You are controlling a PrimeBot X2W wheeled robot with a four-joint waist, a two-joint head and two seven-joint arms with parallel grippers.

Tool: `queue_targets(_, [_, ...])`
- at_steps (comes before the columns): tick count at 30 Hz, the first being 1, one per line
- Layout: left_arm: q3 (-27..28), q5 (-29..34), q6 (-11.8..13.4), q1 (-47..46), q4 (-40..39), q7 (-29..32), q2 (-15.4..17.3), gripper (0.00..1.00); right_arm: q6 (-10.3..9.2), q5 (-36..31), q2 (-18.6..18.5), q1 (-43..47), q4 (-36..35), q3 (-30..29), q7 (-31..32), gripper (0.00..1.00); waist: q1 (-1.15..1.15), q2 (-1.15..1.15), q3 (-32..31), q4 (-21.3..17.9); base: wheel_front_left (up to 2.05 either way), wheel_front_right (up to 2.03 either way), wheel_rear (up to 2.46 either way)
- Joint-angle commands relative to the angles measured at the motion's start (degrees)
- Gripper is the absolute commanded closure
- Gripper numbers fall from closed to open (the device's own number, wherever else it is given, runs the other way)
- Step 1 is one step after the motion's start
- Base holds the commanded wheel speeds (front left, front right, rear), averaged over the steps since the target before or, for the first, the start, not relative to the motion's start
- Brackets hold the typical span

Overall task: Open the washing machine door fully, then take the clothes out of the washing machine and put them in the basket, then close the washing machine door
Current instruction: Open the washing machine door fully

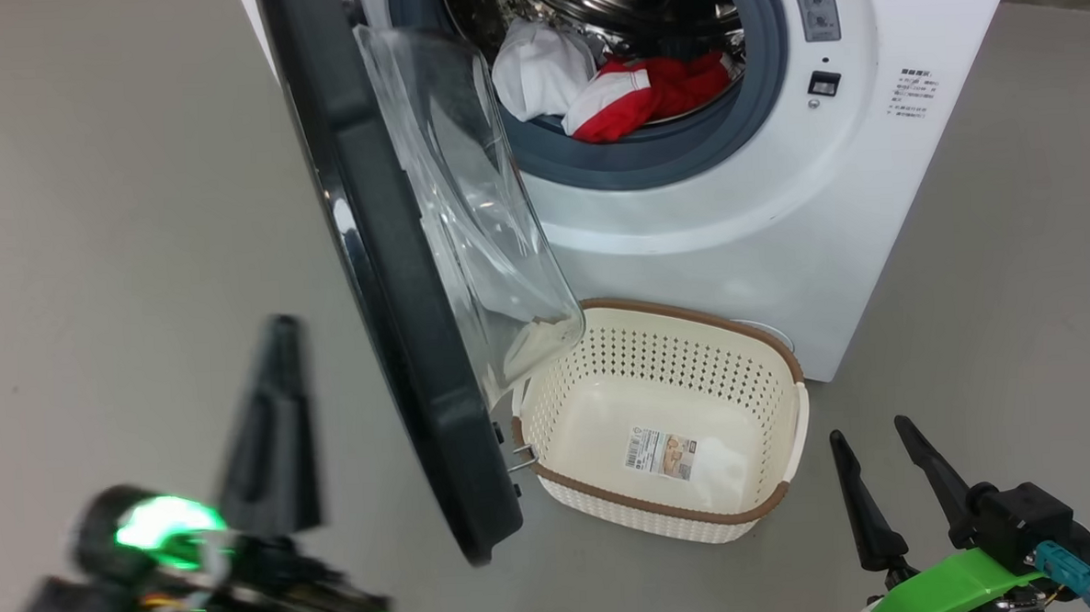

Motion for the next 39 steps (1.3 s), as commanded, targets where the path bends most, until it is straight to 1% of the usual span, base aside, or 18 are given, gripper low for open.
queue_targets(1, [-2.7,0.45,-0.31,-1.78,-2.37,-0.21,0.49,1.0,0.42,-1.09,-0.16,-1.41,-1.41,1.34,-0.53,0.0,0.0,0.0,0.39,-0.05,0.0,0.0,0.0])
queue_targets(3, [-8.65,0.41,-0.31,-1.93,-2.1,-0.21,0.49,1.0,0.42,-1.26,-0.22,-1.59,-1.37,1.41,-0.53,0.0,0.0,0.0,0.69,-0.13,0.0,0.0,0.0])
queue_targets(4, [-10.93,-1.14,-0.31,-1.68,-1.17,-0.21,0.49,1.0,0.42,-1.31,-0.24,-1.68,-1.35,1.4,-0.53,0.0,0.0,0.0,0.82,-0.14,0.0,0.0,0.0])
queue_targets(6, [-15.79,-1.05,-0.31,-1.73,1.74,-0.21,0.49,1.0,0.42,-1.39,-0.24,-1.9,-1.29,1.57,-0.53,0.0,0.0,0.0,1.1,-0.39,0.0,0.0,0.0])
queue_targets(8, [-19.88,-2.29,-0.31,-1.48,5.43,-0.21,0.49,1.0,0.42,-1.42,-0.25,-2.06,-1.2,1.7,-0.53,0.0,0.0,0.0,1.33,-0.54,0.0,0.0,0.0])
queue_targets(10, [-22.94,-2.53,-0.31,-1.59,9.52,-0.21,0.49,1.0,0.42,-1.49,-0.25,-2.23,-1.23,1.92,-0.53,0.0,0.0,0.0,1.61,-0.78,0.0,0.0,0.0])
queue_targets(12, [-24.32,-3.03,-0.31,-1.96,13.24,-0.21,0.49,1.0,0.42,-1.53,-0.25,-2.4,-1.3,2.17,-0.53,0.0,0.0,0.0,1.86,-0.97,0.0,0.0,0.0])
queue_targets(15, [-23.4,-3.96,-0.31,-2.36,17.78,-0.21,0.49,1.0,0.42,-1.61,-0.38,-2.6,-1.38,2.45,-0.53,0.0,0.0,0.0,2.21,-1.17,0.0,0.0,0.0])
queue_targets(20, [-19.22,-5.48,-0.31,-3.26,20.8,-0.21,0.49,1.0,0.42,-1.78,-0.61,-2.69,-1.63,2.59,-0.53,0.0,0.0,0.0,2.49,-1.26,0.0,0.0,0.0])
queue_targets(21, [-19.22,-5.48,-0.31,-3.26,20.8,-0.21,0.49,1.0,0.42,-1.78,-0.61,-2.69,-1.63,2.59,-0.53,0.0,0.0,0.0,2.49,-1.26,0.0,0.0,0.0])
queue_targets(27, [-14.88,-6.37,-0.31,-3.44,23.27,-0.21,0.49,1.0,0.42,-1.81,-0.63,-2.61,-1.69,2.48,-0.53,0.0,0.0,0.0,2.38,-1.04,0.0,0.0,0.0])
queue_targets(33, [-11.98,-6.23,-0.31,-2.48,23.86,-0.21,0.49,1.0,0.42,-1.82,-0.61,-2.29,-1.69,2.62,-0.53,0.0,0.0,0.0,2.09,-0.19,0.0,0.0,0.0])
queue_targets(39, [-6.57,-5.55,-0.31,-0.07,23.21,-0.21,0.49,1.0,0.42,-1.76,-0.59,-2.05,-1.74,3.12,-0.53,0.0,0.0,0.0,1.9,0.77,0.0,0.0,0.0])
